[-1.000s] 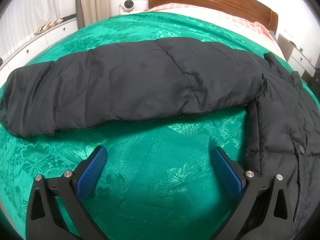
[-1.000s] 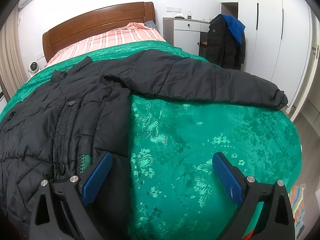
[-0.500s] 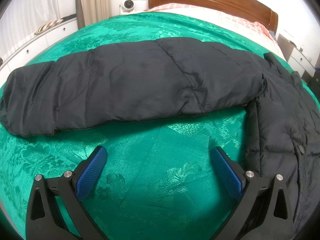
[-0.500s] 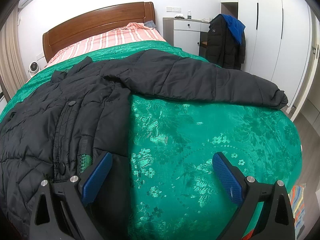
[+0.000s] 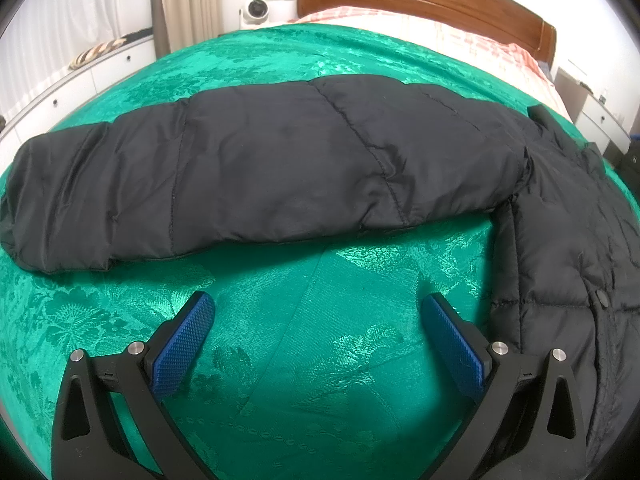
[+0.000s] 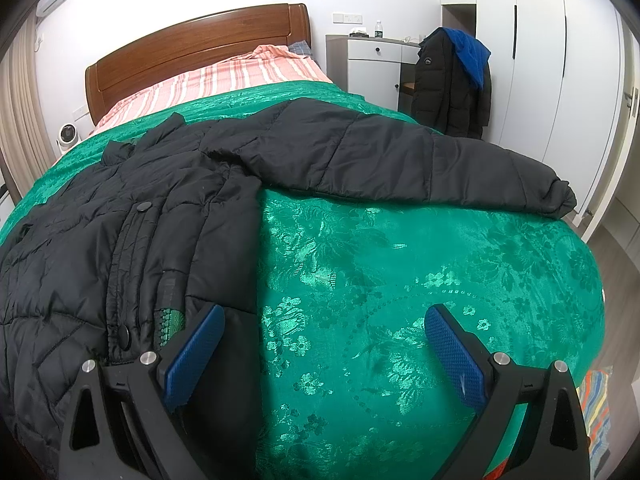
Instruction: Fold large clothes
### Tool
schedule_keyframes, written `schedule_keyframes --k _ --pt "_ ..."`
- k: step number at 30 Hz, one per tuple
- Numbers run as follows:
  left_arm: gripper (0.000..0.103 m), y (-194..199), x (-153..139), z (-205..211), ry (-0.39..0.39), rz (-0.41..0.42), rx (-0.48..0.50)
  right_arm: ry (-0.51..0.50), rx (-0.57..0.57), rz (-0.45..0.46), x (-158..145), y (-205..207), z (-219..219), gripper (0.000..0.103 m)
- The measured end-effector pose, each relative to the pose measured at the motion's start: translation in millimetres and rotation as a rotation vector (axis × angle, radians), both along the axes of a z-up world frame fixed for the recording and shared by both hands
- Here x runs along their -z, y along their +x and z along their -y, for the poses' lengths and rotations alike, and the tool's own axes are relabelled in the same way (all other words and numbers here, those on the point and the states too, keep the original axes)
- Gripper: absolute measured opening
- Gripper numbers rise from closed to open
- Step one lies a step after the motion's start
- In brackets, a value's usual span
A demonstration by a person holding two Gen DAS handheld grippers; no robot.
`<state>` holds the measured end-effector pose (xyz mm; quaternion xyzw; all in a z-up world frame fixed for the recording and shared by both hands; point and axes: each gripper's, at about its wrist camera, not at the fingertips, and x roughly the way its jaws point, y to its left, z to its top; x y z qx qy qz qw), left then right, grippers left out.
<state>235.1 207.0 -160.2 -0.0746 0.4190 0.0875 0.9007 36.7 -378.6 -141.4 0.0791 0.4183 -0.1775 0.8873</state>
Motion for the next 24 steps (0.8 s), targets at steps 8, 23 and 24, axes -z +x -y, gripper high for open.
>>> schedule_keyframes --k 8,23,24 --pt "0.103 0.0 -0.1 0.0 0.000 0.000 0.000 0.018 -0.005 0.009 -0.3 1.5 2.6 0.099" --pt "0.103 -0.3 -0.1 0.1 0.000 0.000 0.000 0.020 -0.004 0.004 2.6 3.9 1.8 0.099" --pt "0.103 -0.3 0.0 0.1 0.000 0.000 0.000 0.019 -0.005 0.004 3.0 4.3 1.4 0.099"
